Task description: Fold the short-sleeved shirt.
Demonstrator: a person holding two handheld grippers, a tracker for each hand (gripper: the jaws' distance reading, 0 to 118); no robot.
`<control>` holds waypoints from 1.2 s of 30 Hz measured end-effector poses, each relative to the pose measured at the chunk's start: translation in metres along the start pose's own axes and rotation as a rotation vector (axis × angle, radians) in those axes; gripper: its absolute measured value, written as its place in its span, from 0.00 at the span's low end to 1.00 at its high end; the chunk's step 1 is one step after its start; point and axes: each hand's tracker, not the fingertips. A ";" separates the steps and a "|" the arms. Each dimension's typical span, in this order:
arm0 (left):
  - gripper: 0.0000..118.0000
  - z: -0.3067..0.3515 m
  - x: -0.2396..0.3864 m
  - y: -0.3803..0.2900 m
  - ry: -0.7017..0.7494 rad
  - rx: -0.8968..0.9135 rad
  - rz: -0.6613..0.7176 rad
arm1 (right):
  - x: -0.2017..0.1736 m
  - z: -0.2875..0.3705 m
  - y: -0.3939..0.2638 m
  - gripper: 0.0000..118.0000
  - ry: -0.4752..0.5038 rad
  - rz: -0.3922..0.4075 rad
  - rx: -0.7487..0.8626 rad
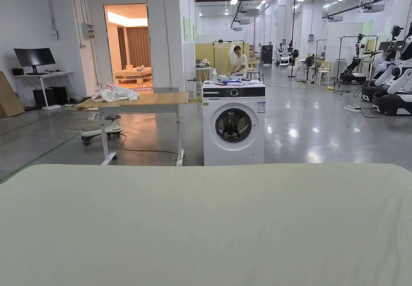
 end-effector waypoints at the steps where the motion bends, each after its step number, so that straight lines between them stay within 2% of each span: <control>1: 0.00 0.002 -0.026 0.009 0.021 0.035 0.168 | 0.017 -0.002 0.003 0.00 -0.033 -0.197 -0.003; 4: 0.00 0.015 -0.078 0.006 0.006 0.153 0.618 | 0.054 -0.002 -0.007 0.00 -0.049 -0.827 -0.024; 6: 0.00 0.016 -0.090 0.000 -0.020 0.146 0.776 | 0.064 -0.002 -0.023 0.00 -0.013 -1.064 -0.050; 8: 0.00 0.017 -0.092 -0.002 -0.043 0.136 0.846 | 0.068 -0.001 -0.035 0.00 0.005 -1.135 -0.059; 9: 0.00 0.018 -0.089 -0.001 -0.041 0.146 0.825 | 0.069 -0.001 -0.039 0.00 0.006 -1.141 -0.058; 12: 0.00 0.018 -0.077 0.004 -0.016 0.146 0.780 | 0.069 0.001 -0.040 0.00 -0.024 -1.049 -0.057; 24: 0.00 0.020 -0.080 0.000 -0.016 0.129 0.784 | 0.063 0.003 -0.019 0.00 0.000 -1.002 0.009; 27: 0.00 0.026 -0.081 -0.004 0.015 0.118 0.760 | 0.059 -0.002 -0.014 0.00 0.038 -1.003 0.037; 29: 0.00 0.032 -0.085 -0.008 0.047 0.097 0.754 | 0.055 -0.005 -0.005 0.00 0.100 -1.019 0.083; 33: 0.00 0.049 -0.096 -0.019 0.123 0.057 0.765 | 0.041 -0.017 0.020 0.00 0.191 -0.990 0.147; 36: 0.00 0.060 -0.099 -0.030 0.203 -0.007 0.731 | 0.028 -0.026 0.035 0.00 0.270 -1.002 0.187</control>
